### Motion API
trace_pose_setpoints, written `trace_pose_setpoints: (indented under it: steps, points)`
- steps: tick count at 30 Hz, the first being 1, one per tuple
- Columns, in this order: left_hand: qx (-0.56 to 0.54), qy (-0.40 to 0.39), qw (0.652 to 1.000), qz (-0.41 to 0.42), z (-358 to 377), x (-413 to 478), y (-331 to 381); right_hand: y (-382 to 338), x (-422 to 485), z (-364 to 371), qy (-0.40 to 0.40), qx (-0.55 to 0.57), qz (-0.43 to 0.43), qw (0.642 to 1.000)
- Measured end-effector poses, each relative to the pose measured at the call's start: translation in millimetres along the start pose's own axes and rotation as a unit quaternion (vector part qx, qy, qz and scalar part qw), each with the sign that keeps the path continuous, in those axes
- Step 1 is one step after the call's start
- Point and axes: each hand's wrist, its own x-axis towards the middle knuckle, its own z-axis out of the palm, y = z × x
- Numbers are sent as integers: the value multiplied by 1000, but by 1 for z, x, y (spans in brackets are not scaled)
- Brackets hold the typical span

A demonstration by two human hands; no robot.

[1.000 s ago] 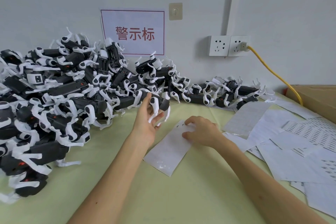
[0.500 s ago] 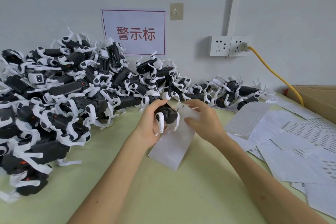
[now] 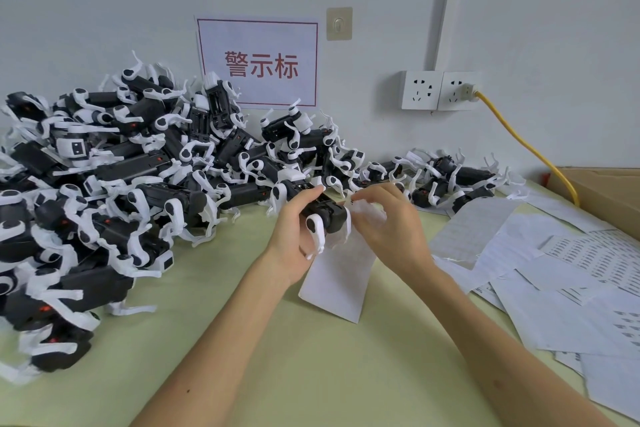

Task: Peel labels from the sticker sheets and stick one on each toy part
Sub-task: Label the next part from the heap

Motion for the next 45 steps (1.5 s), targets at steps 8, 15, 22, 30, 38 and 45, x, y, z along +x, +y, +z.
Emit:
trace_pose_setpoints:
  steps: [8,15,22,30,38,45]
  points:
    - [50,11,998,24,3,0,-2,0,0,1,18,40,48,998]
    - [93,11,995,27,5,-3,-4,0,-1,0,31,35,50,998]
    - [117,33,992,21,11,-8,-3,-1,-1,-1,34,26,48,998]
    - [127,34,991,37,10,-4,-7,-1,-1,-2,26,20,62,998]
    - [128,49,990,36,9,-3,-7,-3,0,-3,19,24,68,997]
    - [122,54,990,42,9,-3,-7,-4,0,-3,15,28,75,997]
